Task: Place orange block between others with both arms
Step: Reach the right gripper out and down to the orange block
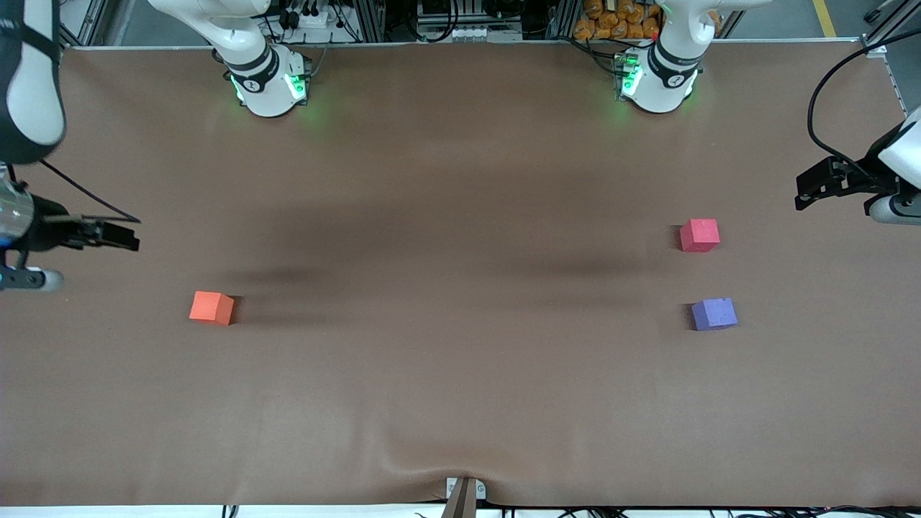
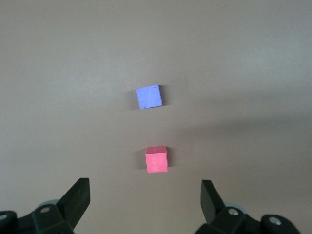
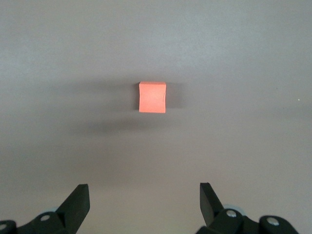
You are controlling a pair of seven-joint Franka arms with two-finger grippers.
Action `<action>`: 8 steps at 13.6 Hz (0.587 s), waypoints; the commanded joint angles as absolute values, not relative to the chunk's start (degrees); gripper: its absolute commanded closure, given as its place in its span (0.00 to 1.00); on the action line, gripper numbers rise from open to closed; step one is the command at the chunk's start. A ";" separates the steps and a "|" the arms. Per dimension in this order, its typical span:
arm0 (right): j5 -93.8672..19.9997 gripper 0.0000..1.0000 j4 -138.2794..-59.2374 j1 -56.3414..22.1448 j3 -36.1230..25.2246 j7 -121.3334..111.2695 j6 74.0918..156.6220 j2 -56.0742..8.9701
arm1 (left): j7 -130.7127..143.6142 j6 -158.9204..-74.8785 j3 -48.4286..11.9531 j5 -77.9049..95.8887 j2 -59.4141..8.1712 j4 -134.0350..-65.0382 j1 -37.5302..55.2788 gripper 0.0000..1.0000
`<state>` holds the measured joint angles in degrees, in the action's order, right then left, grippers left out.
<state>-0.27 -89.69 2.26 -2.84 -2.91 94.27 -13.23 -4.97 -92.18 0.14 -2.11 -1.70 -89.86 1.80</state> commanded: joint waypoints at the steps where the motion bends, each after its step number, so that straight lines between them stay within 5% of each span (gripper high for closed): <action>1: 0.53 0.00 -93.15 2.90 -2.11 -2.29 99.99 -15.02 | -5.89 -91.41 0.00 -1.58 -1.76 -89.38 1.49 0.00; 8: -0.09 0.00 -94.75 4.39 -2.20 -2.29 110.90 -24.07 | -5.89 -91.41 0.00 -1.58 -2.02 -89.38 1.41 0.00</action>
